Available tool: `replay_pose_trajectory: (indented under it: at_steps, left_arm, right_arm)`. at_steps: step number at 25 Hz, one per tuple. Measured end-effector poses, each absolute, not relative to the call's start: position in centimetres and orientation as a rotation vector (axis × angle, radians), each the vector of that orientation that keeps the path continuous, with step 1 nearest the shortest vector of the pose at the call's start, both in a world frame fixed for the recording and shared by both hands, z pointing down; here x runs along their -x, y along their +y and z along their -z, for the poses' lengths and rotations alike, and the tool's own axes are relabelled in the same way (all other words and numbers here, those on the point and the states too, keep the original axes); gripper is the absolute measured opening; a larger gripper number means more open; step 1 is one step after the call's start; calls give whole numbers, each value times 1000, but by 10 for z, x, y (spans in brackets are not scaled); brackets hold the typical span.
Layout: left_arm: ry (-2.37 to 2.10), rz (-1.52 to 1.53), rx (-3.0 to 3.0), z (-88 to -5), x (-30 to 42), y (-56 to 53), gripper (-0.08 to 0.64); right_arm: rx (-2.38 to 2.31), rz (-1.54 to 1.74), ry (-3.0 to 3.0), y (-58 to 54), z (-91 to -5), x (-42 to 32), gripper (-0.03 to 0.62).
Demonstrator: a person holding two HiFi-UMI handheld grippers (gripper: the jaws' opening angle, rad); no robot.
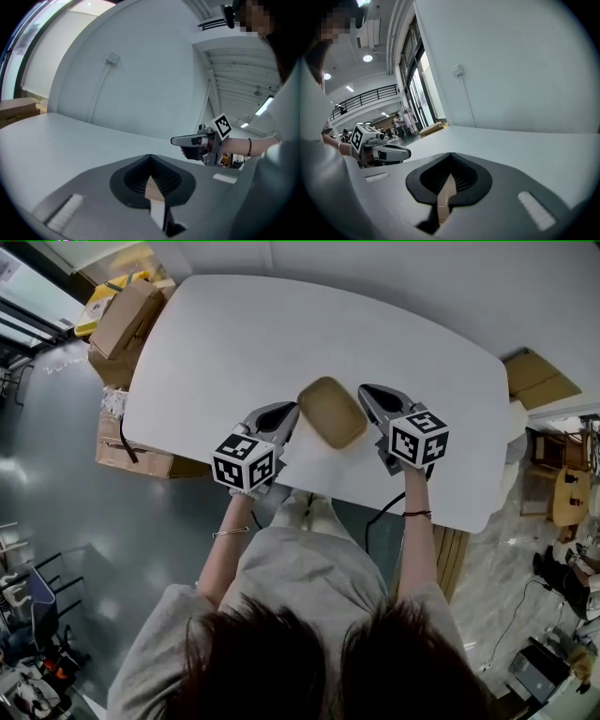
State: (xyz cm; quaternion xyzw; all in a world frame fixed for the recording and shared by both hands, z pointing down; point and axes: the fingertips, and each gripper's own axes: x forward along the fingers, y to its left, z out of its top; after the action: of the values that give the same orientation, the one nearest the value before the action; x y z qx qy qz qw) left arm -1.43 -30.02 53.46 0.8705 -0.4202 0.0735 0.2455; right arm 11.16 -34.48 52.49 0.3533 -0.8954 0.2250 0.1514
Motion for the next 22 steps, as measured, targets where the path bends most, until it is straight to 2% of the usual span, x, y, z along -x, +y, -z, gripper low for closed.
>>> replay_pose_trajectory:
  at_steps: [22]
  left_arm:
    - [-1233,-205,-2249,-566,24,-299,-9]
  right_arm:
    - [-822,-678,-2397,-365,-579,-95,15]
